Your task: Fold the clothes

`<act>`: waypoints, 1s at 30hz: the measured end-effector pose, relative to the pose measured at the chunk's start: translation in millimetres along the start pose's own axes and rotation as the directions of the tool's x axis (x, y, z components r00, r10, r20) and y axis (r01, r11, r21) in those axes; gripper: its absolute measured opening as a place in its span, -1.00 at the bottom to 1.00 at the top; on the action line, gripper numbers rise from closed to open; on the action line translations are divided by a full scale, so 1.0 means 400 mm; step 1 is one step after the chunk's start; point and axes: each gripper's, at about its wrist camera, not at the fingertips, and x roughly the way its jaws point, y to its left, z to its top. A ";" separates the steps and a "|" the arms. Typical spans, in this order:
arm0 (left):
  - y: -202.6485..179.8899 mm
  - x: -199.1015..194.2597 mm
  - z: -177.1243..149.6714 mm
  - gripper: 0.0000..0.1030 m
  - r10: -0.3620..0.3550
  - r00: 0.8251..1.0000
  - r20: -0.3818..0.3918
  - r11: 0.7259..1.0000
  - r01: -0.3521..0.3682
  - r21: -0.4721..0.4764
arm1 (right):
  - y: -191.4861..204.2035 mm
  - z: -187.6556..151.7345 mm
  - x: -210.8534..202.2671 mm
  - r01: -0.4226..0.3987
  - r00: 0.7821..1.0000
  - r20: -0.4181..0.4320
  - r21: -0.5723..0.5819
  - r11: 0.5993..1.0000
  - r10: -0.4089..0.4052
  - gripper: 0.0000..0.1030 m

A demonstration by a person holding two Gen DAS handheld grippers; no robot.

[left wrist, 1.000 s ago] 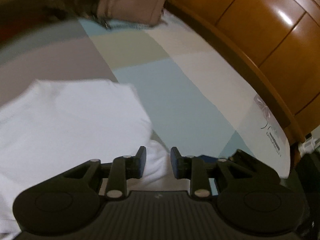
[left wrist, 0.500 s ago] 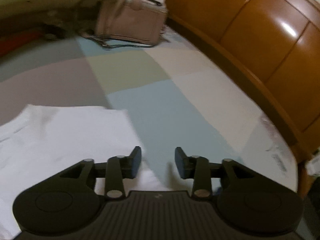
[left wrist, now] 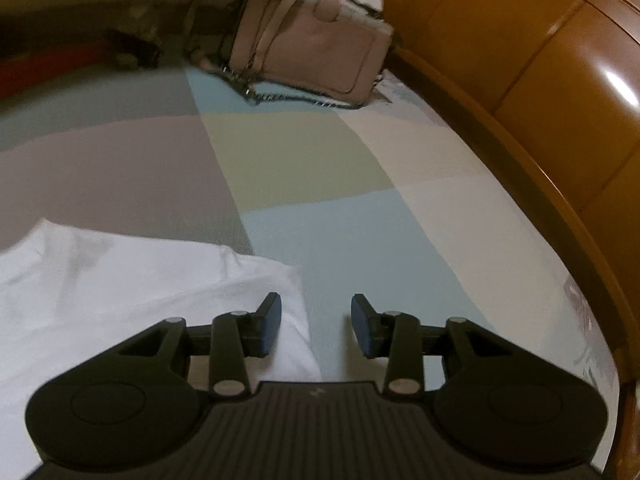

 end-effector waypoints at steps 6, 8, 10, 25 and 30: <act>0.023 -0.051 -0.059 -0.12 -0.057 0.996 -0.071 0.998 0.055 -0.029 | 0.001 -0.004 -0.009 -0.008 1.000 0.000 -0.002 1.000 0.008 1.00; 0.023 -0.038 -0.082 -0.08 -0.072 0.992 -0.104 0.997 0.068 -0.041 | -0.001 -0.006 -0.006 -0.004 1.000 -0.011 -0.005 1.000 0.004 1.00; 0.018 -0.041 -0.095 -0.03 -0.070 0.992 -0.101 0.997 0.066 -0.040 | -0.002 -0.007 -0.004 0.003 1.000 -0.014 -0.007 1.000 -0.003 1.00; 0.135 -0.440 -0.121 0.19 0.189 0.980 0.057 0.980 -0.185 -0.068 | 0.025 0.008 0.029 -0.033 0.999 -0.003 0.096 0.995 0.033 1.00; 0.307 -0.450 -0.192 0.19 0.269 0.963 0.025 0.943 -0.259 -0.208 | 0.060 0.003 0.057 -0.049 0.999 -0.019 0.075 0.996 0.050 1.00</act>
